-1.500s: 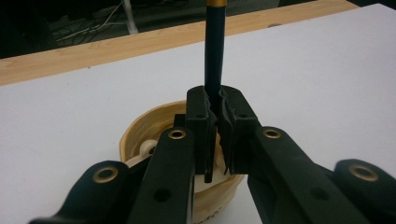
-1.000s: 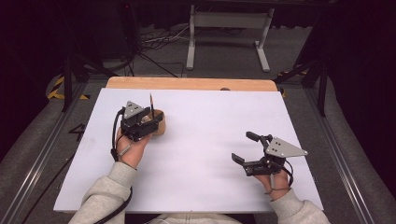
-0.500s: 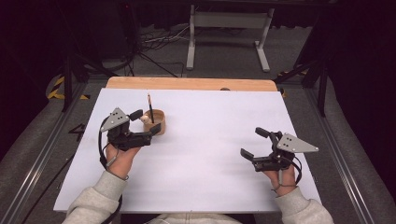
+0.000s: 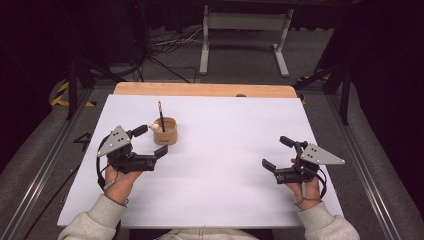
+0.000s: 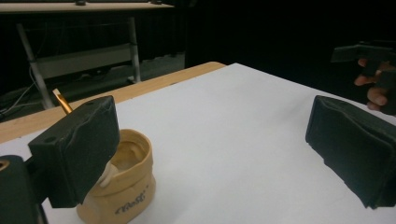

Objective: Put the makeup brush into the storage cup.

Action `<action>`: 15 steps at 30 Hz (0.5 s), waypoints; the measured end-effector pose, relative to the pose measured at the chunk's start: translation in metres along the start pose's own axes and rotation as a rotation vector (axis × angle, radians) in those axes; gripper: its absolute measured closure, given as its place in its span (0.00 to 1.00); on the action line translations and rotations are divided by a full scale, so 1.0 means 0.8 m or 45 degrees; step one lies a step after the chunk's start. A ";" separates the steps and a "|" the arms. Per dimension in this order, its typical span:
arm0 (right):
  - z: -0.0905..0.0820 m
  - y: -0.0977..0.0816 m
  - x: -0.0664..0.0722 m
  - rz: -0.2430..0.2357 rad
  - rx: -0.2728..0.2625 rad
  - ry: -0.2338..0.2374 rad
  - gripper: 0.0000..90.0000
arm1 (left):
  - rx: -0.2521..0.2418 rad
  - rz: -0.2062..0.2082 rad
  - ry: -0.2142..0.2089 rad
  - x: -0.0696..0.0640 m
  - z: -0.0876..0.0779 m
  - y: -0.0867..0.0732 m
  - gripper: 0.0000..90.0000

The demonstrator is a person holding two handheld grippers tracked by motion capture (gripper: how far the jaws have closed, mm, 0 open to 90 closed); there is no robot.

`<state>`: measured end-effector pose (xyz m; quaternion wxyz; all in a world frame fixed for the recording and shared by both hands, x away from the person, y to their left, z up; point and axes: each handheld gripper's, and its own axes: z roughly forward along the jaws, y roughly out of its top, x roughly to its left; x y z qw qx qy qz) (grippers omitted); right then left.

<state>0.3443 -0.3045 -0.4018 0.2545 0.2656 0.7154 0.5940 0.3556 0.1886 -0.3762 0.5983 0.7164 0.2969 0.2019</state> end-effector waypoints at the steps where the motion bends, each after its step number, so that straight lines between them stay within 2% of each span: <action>1: -0.001 -0.001 0.000 0.000 0.002 -0.005 0.00 | 0.001 0.001 -0.003 -0.001 -0.002 -0.001 0.04; 5: -0.004 -0.004 -0.001 -0.012 0.008 -0.005 0.00 | 0.005 -0.008 -0.012 -0.001 -0.010 -0.008 0.04; 9: -0.007 -0.006 -0.001 -0.016 0.009 0.005 0.00 | 0.011 -0.048 -0.007 0.003 -0.015 -0.018 0.03; 15: -0.008 -0.013 -0.003 -0.019 0.000 0.009 0.00 | 0.012 -0.035 0.003 0.006 -0.021 -0.032 0.03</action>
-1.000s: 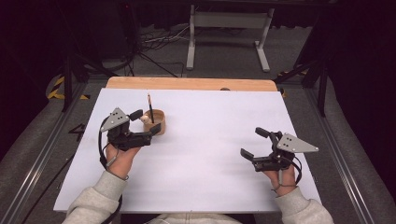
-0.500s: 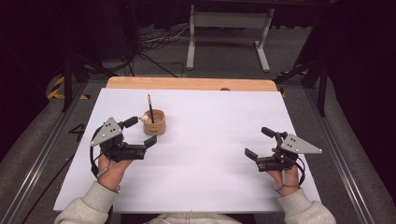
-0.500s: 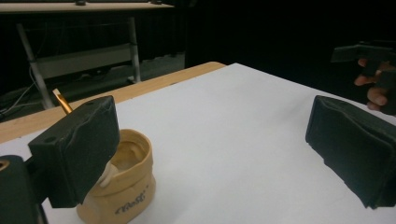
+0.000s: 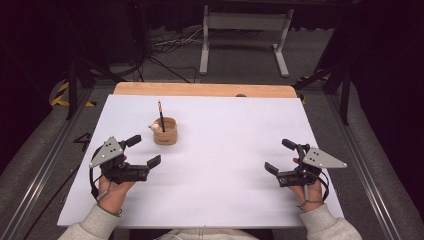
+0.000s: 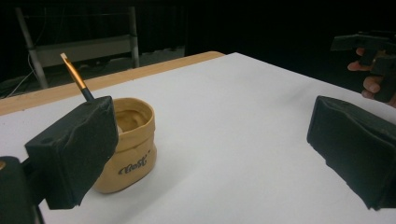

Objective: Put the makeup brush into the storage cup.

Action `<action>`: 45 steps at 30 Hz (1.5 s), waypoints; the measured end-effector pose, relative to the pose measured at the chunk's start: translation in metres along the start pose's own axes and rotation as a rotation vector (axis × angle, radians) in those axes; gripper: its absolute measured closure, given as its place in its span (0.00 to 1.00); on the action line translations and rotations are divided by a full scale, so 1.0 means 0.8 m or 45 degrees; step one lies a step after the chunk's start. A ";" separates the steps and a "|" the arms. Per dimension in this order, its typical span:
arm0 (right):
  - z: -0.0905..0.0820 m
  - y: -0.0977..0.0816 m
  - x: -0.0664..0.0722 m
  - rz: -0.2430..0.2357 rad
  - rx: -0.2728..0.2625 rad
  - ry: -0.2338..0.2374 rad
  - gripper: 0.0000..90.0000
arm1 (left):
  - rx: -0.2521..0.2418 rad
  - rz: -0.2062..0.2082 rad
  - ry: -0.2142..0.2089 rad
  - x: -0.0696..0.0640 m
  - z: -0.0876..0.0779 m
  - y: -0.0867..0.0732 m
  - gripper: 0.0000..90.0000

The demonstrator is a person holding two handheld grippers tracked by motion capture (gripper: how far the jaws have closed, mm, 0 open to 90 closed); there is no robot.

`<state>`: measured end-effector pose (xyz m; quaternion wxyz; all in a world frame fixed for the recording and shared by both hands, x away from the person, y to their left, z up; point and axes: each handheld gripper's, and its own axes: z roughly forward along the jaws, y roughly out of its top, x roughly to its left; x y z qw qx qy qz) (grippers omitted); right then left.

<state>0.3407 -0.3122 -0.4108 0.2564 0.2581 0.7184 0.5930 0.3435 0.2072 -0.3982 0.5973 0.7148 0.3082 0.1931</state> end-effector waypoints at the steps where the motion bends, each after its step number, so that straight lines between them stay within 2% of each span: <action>1: 0.000 -0.001 0.000 -0.001 0.000 -0.001 0.00 | -0.009 -0.003 -0.002 0.001 -0.001 -0.005 0.03; 7: -0.002 -0.008 0.001 -0.011 -0.029 0.007 0.00 | -0.023 -0.005 -0.016 0.002 -0.003 -0.022 0.03; 12: -0.003 -0.015 0.003 -0.022 -0.034 -0.004 0.00 | -0.037 -0.027 -0.020 0.005 -0.006 -0.033 0.02; 16: -0.005 -0.019 0.006 -0.020 -0.072 -0.007 0.00 | -0.041 -0.042 -0.036 0.007 -0.006 -0.043 0.02; 22: -0.004 -0.028 0.007 0.004 -0.109 0.008 0.00 | -0.074 -0.027 -0.036 0.006 -0.008 -0.050 0.02; 24: -0.003 -0.029 0.007 0.004 -0.104 0.011 0.00 | -0.074 -0.017 -0.029 0.006 -0.008 -0.054 0.02; 27: -0.002 -0.030 0.007 0.009 -0.102 0.003 0.00 | -0.080 -0.033 -0.027 0.006 -0.009 -0.060 0.02; 33: 0.000 -0.032 0.007 0.030 -0.092 -0.018 0.00 | -0.073 -0.009 -0.001 0.008 -0.009 -0.063 0.02; 42: 0.005 -0.035 0.007 0.048 -0.045 -0.022 0.00 | -0.052 -0.037 0.043 0.014 -0.006 -0.068 0.02; 45: 0.006 -0.036 0.008 0.048 -0.038 -0.023 0.00 | -0.047 -0.035 0.040 0.015 -0.006 -0.068 0.02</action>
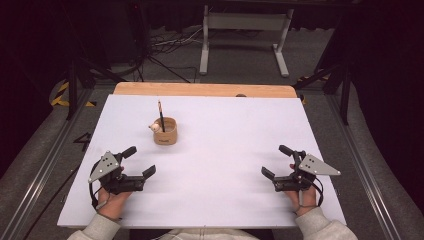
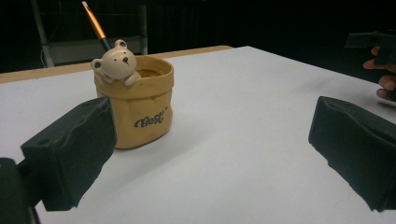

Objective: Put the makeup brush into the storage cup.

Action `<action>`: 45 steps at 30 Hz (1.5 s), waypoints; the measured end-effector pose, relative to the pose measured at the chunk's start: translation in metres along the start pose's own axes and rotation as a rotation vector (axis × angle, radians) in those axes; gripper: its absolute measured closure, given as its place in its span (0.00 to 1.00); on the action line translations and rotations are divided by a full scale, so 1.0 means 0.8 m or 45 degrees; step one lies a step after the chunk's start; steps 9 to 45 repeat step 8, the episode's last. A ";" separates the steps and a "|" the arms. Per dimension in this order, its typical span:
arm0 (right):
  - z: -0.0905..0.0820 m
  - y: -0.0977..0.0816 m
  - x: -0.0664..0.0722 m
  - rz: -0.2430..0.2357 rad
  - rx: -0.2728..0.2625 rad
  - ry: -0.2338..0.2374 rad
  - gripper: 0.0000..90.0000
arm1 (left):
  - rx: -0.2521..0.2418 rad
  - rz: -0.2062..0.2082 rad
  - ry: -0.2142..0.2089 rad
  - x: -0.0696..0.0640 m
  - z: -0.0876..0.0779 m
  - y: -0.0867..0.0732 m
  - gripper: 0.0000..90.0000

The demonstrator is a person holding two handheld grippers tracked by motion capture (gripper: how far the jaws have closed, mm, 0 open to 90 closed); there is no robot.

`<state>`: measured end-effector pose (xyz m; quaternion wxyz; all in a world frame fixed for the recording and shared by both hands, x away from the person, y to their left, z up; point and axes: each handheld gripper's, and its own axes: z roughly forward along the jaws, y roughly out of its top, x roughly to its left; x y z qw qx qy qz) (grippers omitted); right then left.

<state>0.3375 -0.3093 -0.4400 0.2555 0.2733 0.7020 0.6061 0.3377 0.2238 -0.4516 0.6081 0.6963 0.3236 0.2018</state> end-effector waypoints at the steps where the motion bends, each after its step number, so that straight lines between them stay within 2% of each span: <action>1: 0.000 0.000 0.000 0.001 0.000 -0.001 0.00 | 0.004 0.003 -0.001 0.000 0.000 0.000 0.02; 5: -0.001 0.000 -0.001 0.008 -0.007 0.003 0.00 | 0.000 0.009 -0.001 -0.001 0.000 0.001 0.02; 8: -0.001 0.000 -0.003 0.035 -0.006 0.013 0.01 | -0.002 0.005 -0.003 -0.001 0.000 0.001 0.02; 45: -0.001 0.000 -0.003 0.035 -0.006 0.013 0.01 | -0.002 0.005 -0.003 -0.001 0.000 0.001 0.02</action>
